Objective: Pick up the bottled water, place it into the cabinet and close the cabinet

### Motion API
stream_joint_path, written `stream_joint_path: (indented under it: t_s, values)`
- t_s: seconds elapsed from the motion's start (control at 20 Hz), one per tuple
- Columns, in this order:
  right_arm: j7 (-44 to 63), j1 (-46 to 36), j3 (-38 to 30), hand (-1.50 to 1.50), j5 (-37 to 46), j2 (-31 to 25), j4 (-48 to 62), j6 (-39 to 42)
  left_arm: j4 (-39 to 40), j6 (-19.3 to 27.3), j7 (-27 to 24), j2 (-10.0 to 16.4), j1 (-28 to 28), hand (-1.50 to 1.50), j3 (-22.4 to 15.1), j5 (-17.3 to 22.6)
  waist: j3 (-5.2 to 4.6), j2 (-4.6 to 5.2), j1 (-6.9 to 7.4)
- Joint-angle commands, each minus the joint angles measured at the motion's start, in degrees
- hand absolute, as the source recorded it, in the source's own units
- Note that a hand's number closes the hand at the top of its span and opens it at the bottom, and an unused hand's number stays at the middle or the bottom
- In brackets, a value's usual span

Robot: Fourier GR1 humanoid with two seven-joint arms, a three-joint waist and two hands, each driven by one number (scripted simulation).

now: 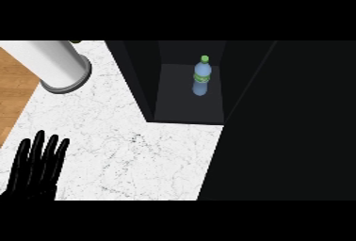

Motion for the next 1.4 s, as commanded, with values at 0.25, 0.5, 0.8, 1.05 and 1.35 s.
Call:
stream_joint_path:
  t_s: [0.25,0.5,0.8,1.05,1.35]
  values:
    - [3.0,-8.5,2.9,1.50,2.9,8.5,5.5,-8.3,-0.7,-3.3,-0.9,1.5,1.3,-1.50,0.7,0.5,-0.08,0.79,2.14]
    - [2.8,-9.6,1.9,1.50,2.5,8.5,6.4,-7.7,0.0,-4.4,-1.0,1.9,1.7,-1.50,1.9,1.6,-0.11,1.09,2.55]
    - [2.3,-7.4,1.1,1.50,-1.6,8.5,6.7,-8.7,-1.1,-6.0,-1.5,2.8,2.8,-1.50,3.1,2.6,-0.07,1.67,3.95]
    - [2.8,-7.0,1.5,1.50,-6.4,8.5,9.5,-7.6,-0.4,-7.2,-2.0,2.9,2.8,-1.50,2.5,2.1,-0.10,2.46,5.02]
    - [6.4,-2.8,4.2,1.50,-21.9,7.8,14.7,-2.1,-1.4,-9.4,-1.5,4.1,1.7,-1.50,3.4,3.1,-0.07,3.97,8.34]
